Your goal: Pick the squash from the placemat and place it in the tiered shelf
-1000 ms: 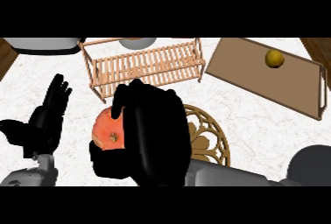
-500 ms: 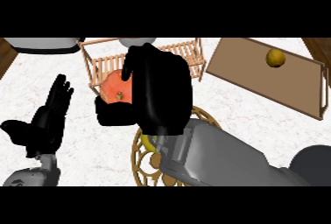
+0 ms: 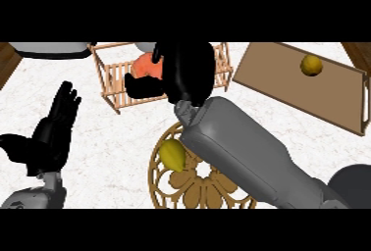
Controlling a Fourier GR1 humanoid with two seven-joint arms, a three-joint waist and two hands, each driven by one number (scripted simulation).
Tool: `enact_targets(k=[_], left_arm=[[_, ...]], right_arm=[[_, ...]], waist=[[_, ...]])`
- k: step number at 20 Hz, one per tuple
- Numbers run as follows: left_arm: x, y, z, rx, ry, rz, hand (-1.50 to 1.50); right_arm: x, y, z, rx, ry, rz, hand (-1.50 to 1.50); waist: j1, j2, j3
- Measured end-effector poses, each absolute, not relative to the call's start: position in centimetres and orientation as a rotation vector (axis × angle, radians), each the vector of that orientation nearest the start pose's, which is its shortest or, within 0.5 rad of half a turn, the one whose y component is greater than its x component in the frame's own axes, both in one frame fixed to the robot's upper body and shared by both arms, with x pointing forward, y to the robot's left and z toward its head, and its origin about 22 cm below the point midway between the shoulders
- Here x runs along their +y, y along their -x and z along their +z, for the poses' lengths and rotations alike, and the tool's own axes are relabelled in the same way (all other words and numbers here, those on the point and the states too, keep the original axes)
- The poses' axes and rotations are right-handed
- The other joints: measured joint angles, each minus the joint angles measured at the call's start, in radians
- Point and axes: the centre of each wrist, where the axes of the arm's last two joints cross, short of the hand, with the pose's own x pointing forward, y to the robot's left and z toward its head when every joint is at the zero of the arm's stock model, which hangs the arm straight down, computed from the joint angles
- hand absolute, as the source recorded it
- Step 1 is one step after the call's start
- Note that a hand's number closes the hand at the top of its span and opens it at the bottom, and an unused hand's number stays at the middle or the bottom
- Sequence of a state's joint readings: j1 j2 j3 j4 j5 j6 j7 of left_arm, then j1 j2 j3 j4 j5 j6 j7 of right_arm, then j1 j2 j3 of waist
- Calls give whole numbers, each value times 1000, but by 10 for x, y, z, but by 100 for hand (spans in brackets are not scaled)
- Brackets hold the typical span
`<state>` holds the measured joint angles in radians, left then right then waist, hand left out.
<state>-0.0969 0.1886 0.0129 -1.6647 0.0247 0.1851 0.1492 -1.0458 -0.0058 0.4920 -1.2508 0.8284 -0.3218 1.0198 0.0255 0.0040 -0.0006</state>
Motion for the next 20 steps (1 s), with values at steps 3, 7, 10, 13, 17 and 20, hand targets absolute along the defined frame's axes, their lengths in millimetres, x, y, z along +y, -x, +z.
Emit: enact_targets(k=[3,7,10,13,17,20], left_arm=[[261,-262,59,-1614,-224,21,0],[265,-264,60,-1607,-224,25,0],[260,-262,60,-1613,-223,22,0],[261,-261,59,-1615,-219,13,0],[254,-262,57,-1618,-208,12,0],[253,-262,57,-1622,-207,1,0]], right_arm=[[8,-348,192,-1633,890,494,150],[7,-369,183,-1629,886,464,150],[5,-383,173,-1616,897,463,150],[-2,-394,170,-1613,868,369,-150],[-5,-405,167,-1577,804,337,-150],[-4,-409,162,-1571,778,339,-150]], waist=[[4,1,0],[5,2,0],[9,3,0],[15,6,0],[23,8,0],[25,8,0]])
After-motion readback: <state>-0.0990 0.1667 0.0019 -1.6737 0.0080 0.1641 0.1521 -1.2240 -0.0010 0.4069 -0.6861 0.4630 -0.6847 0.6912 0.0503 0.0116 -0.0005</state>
